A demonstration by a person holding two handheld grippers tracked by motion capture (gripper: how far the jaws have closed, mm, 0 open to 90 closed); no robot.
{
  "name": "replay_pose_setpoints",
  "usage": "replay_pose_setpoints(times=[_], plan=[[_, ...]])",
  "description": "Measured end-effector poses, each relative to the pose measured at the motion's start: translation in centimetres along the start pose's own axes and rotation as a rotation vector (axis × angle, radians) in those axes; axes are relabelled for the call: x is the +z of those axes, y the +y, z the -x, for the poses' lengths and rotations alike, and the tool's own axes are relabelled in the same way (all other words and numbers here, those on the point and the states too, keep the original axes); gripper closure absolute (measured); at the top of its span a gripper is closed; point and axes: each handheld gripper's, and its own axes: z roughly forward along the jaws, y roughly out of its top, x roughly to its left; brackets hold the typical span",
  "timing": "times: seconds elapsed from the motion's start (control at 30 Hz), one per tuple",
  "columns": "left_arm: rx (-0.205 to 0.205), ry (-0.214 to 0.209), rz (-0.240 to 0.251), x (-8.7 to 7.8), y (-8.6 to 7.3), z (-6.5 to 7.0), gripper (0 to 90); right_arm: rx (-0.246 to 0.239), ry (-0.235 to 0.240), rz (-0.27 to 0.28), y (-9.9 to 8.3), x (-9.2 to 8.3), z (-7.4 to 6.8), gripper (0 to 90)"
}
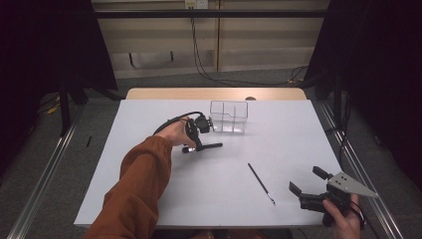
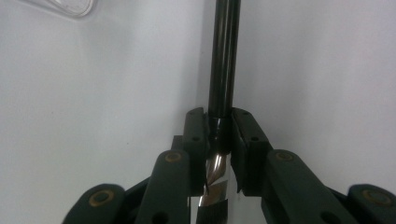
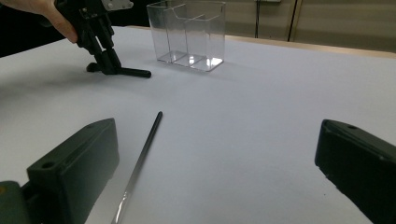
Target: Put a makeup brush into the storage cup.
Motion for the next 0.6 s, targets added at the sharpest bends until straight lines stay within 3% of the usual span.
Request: replay_pose_setpoints(times=[0.1, 0.53, 0.6], plan=[[0.000, 0.004, -0.008, 0.0, 0.1, 0.1, 78.1, 0.001, 0.008, -0.008, 0.0, 0.1, -0.1, 0.0], [-0.063, -0.020, 0.046, -0.7, -0.8, -0.2, 78.5, 0.001, 0.007, -0.008, 0.0, 0.0, -0.1, 0.0], [-0.070, -0.005, 0.055, -1.1, -1.1, -0.2, 78.5, -0.005, 0.009, -0.009, 0.0, 0.0, -0.1, 0.0]])
